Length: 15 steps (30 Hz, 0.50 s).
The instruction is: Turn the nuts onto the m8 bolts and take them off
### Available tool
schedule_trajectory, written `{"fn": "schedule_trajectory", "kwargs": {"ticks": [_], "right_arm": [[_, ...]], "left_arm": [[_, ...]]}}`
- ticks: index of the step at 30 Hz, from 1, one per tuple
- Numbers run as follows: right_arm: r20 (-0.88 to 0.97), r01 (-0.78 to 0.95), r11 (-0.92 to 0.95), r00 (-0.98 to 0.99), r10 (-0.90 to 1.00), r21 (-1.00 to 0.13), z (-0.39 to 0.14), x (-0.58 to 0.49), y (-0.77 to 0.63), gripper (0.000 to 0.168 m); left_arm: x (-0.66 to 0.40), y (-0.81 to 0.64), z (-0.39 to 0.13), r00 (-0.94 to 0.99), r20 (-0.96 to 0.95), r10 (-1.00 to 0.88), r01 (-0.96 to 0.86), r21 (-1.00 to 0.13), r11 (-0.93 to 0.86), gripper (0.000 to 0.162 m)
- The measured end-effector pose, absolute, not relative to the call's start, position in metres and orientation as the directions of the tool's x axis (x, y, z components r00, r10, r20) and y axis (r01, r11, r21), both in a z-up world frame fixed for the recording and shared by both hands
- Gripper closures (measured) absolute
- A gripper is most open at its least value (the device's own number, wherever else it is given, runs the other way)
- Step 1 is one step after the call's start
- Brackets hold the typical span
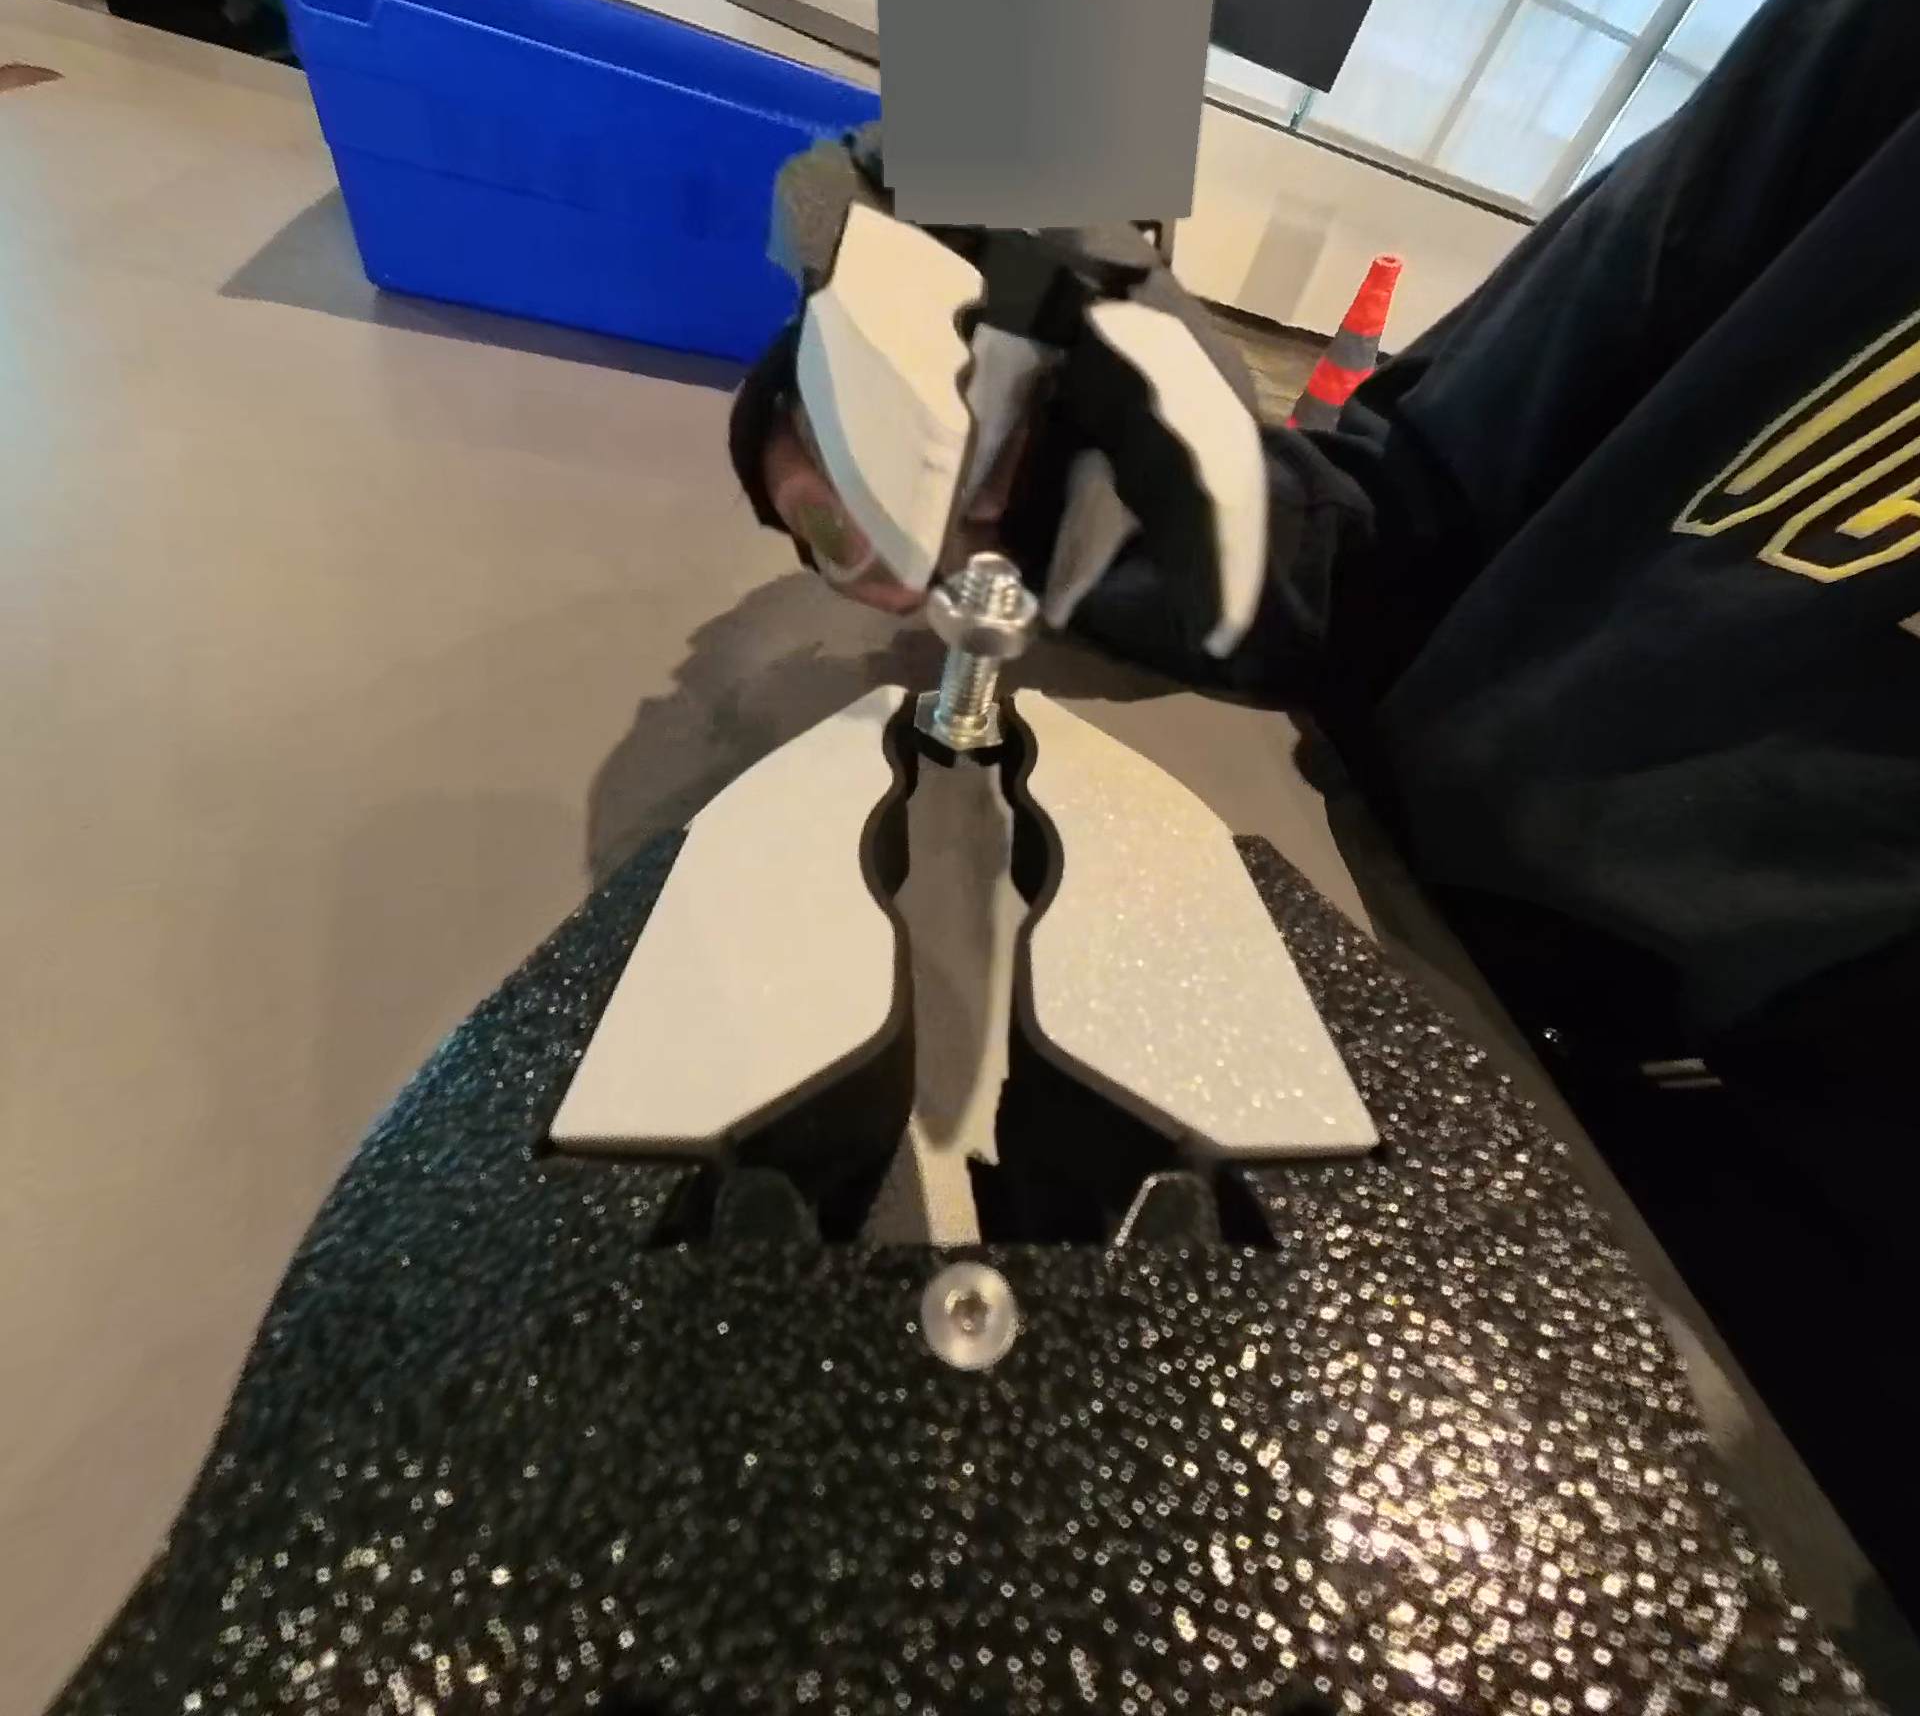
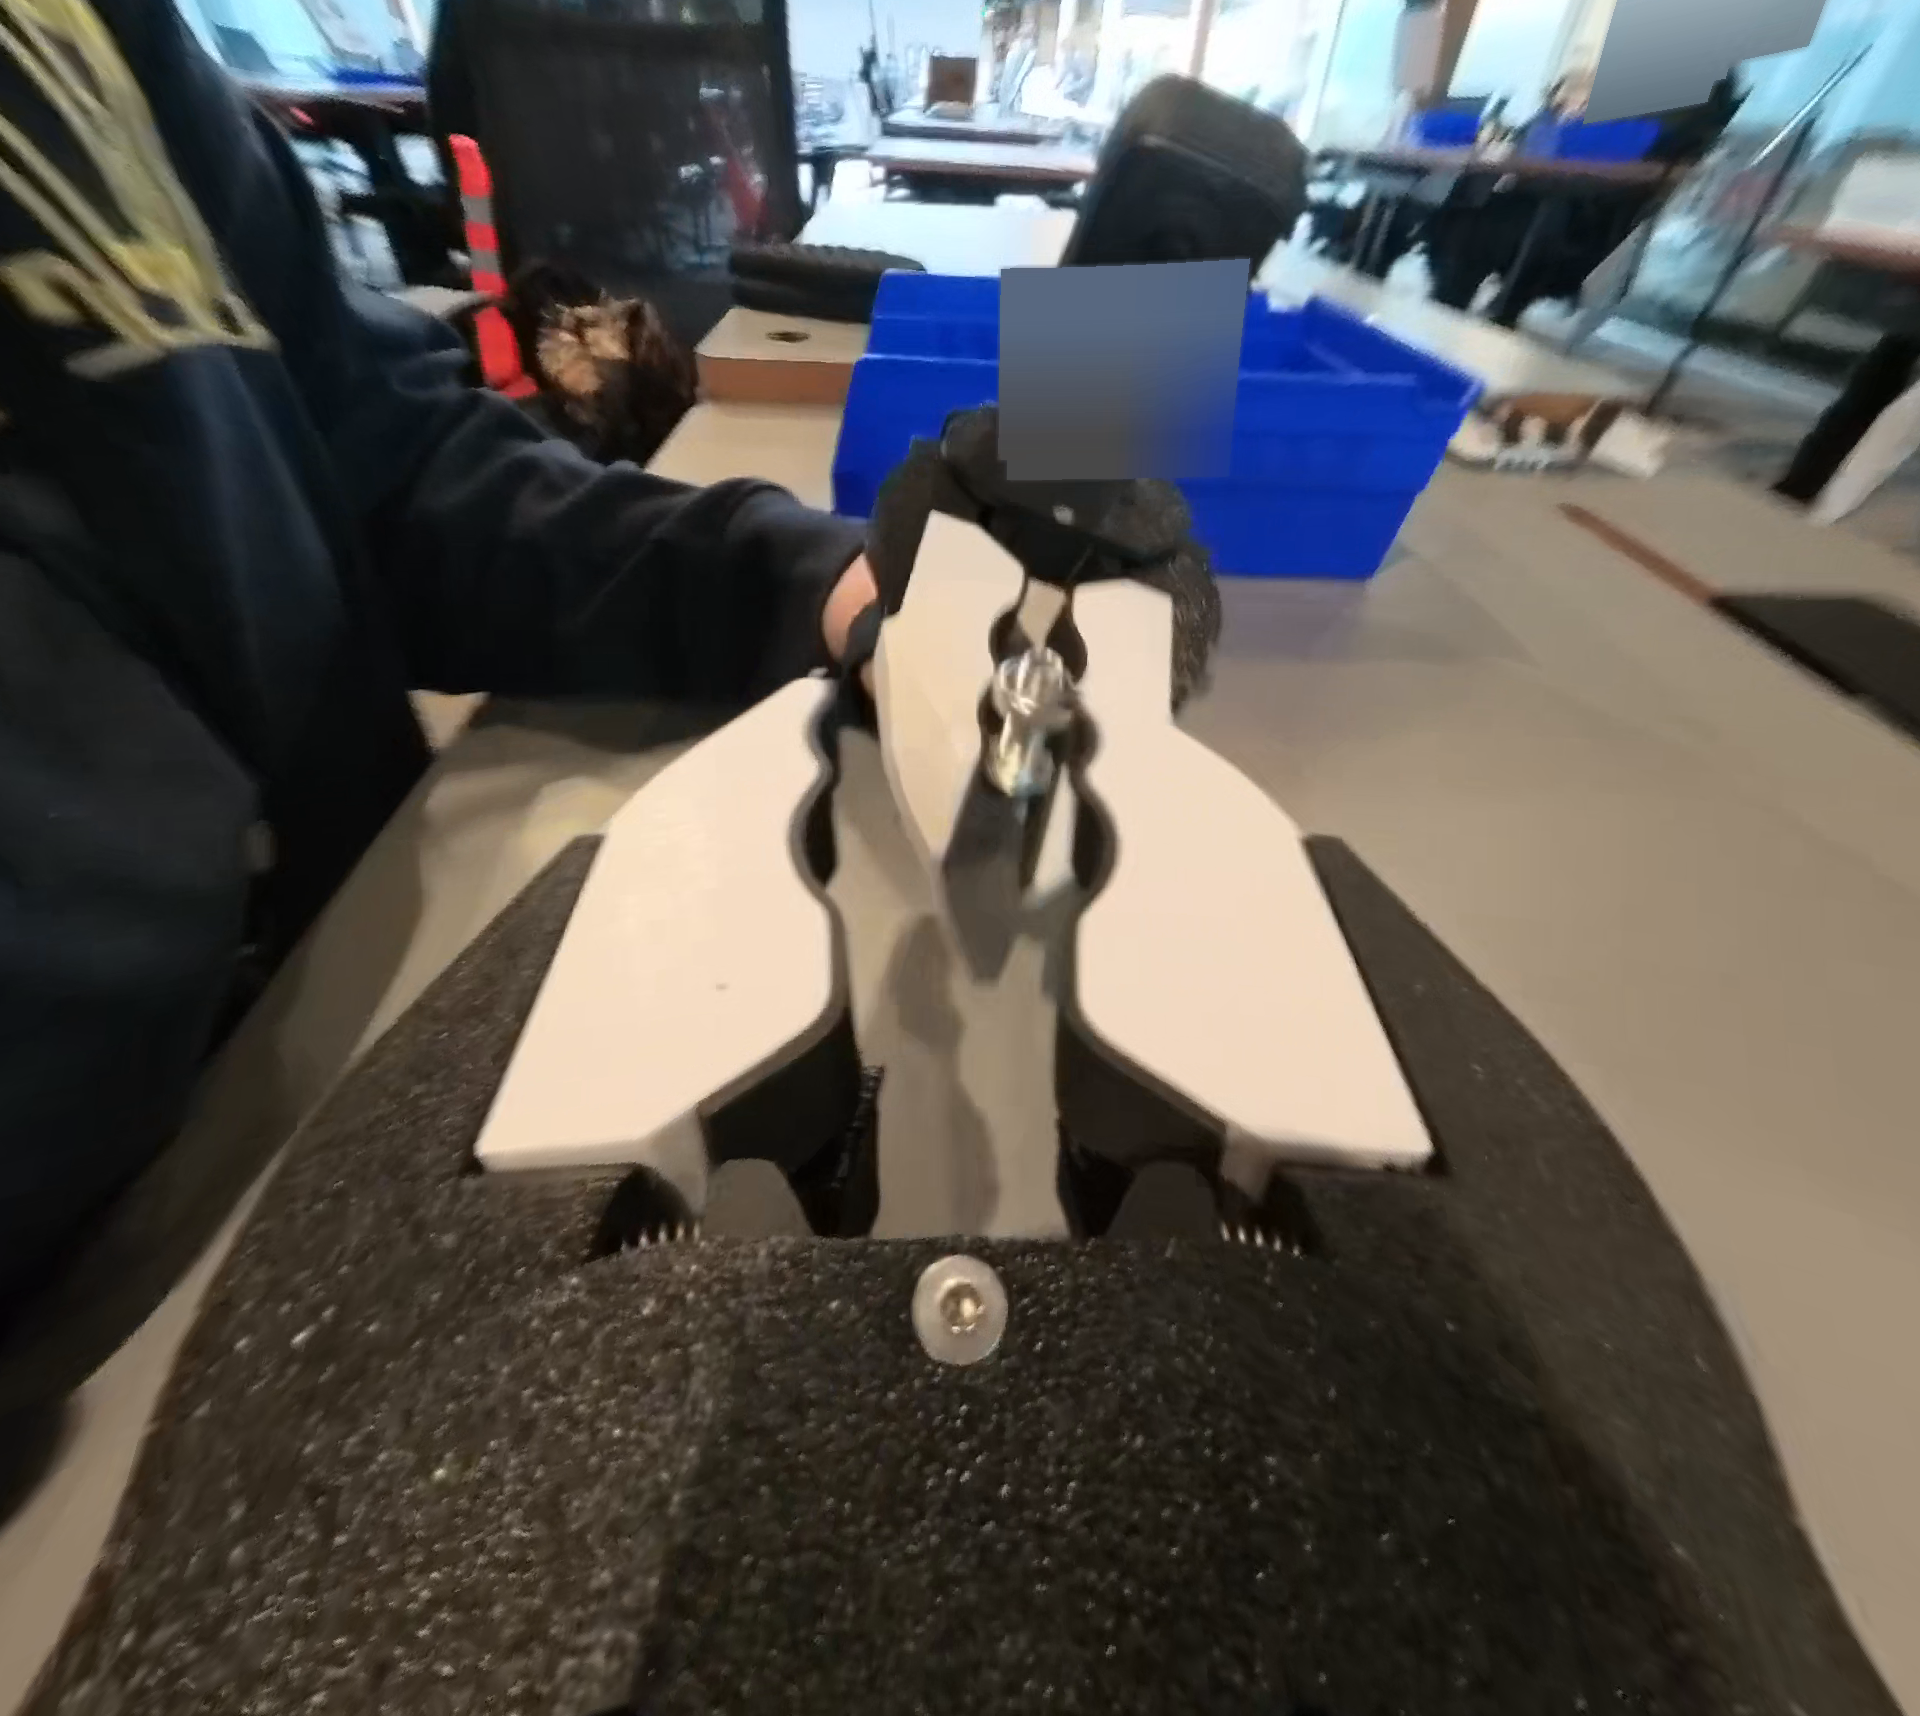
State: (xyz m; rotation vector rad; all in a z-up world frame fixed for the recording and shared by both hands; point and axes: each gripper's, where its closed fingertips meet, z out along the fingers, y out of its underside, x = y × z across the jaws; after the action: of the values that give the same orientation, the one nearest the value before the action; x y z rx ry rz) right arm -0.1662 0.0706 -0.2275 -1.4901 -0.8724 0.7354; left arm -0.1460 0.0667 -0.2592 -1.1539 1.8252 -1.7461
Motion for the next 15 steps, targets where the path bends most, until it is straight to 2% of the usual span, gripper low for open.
{"fn": "schedule_trajectory", "kwargs": {"ticks": [1,2,5,7,11,13,15], "right_arm": [[0.0,0.078,-0.045,0.498,0.867,-0.996,-0.224,-0.159,0.066,0.137],[-0.039,0.034,-0.064,0.495,0.868,-0.997,-0.22,-0.154,0.064,0.135],[-0.025,0.016,-0.04,0.549,0.835,-0.999,-0.218,-0.151,0.073,0.117],[0.004,0.061,-0.038,0.568,0.823,-0.997,-0.225,-0.159,0.079,0.114],[-0.002,0.117,-0.084,0.573,0.82,-0.99,-0.24,-0.174,0.087,0.127],[-0.033,0.086,-0.099,0.566,0.823,-0.991,-0.24,-0.175,0.088,0.133],[-0.051,0.064,-0.104,0.557,0.829,-0.993,-0.237,-0.173,0.087,0.148]], "left_arm": [[-0.146,0.068,-0.259,-0.598,0.275,-0.753,-0.303,-0.947,-0.105,0.148],[-0.146,0.068,-0.258,-0.598,0.279,-0.751,-0.303,-0.946,-0.111,0.148],[-0.145,0.067,-0.26,-0.598,0.274,-0.753,-0.31,-0.946,-0.098,0.147],[-0.145,0.066,-0.262,-0.599,0.268,-0.754,-0.316,-0.945,-0.085,0.148],[-0.145,0.065,-0.263,-0.599,0.263,-0.756,-0.316,-0.945,-0.078,0.148],[-0.145,0.065,-0.263,-0.602,0.262,-0.755,-0.316,-0.946,-0.076,0.148],[-0.146,0.063,-0.263,-0.608,0.256,-0.751,-0.317,-0.946,-0.066,0.147]]}}
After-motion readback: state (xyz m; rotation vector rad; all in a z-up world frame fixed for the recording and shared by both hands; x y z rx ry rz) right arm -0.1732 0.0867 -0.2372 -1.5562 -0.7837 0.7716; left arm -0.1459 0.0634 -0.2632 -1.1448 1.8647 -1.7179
